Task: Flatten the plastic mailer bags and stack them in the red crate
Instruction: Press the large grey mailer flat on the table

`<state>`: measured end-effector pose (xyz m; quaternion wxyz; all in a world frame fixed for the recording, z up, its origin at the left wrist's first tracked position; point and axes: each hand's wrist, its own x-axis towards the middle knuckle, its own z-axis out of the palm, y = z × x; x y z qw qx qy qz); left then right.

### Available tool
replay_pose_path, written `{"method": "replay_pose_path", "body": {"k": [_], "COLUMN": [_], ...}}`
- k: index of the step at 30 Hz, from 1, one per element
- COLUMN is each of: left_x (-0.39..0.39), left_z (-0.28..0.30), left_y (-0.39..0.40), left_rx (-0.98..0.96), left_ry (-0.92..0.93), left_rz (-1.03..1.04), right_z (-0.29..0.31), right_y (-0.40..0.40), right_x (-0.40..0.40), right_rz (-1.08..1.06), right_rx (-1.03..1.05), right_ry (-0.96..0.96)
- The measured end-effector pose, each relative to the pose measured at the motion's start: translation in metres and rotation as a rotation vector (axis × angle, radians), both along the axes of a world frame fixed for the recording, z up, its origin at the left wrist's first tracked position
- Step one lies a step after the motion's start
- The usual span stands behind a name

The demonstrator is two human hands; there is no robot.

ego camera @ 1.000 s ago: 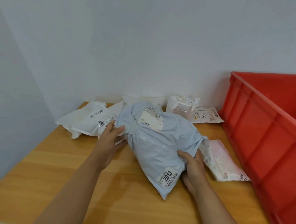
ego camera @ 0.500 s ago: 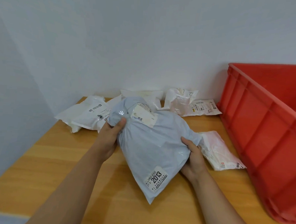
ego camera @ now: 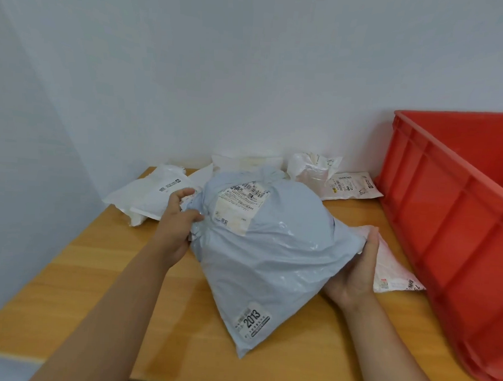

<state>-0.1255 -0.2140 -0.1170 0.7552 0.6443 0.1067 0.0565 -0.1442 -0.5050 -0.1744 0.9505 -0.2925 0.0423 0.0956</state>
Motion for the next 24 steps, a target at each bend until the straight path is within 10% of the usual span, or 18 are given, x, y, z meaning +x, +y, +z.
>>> {"method": "replay_pose_path", "body": {"k": [12, 24], "left_x": [0.011, 0.007], "left_z": [0.028, 0.013], "left_y": [0.019, 0.016], "left_rx": [0.323, 0.789], "left_ry": [0.012, -0.119], "left_rz": [-0.167, 0.243], "right_z": [-0.01, -0.006], "right_y": [0.002, 0.001], "right_x": [0.003, 0.006], "right_rz": [0.178, -0.028], "right_rx": [-0.326, -0.306], "right_ry": [-0.104, -0.014]}}
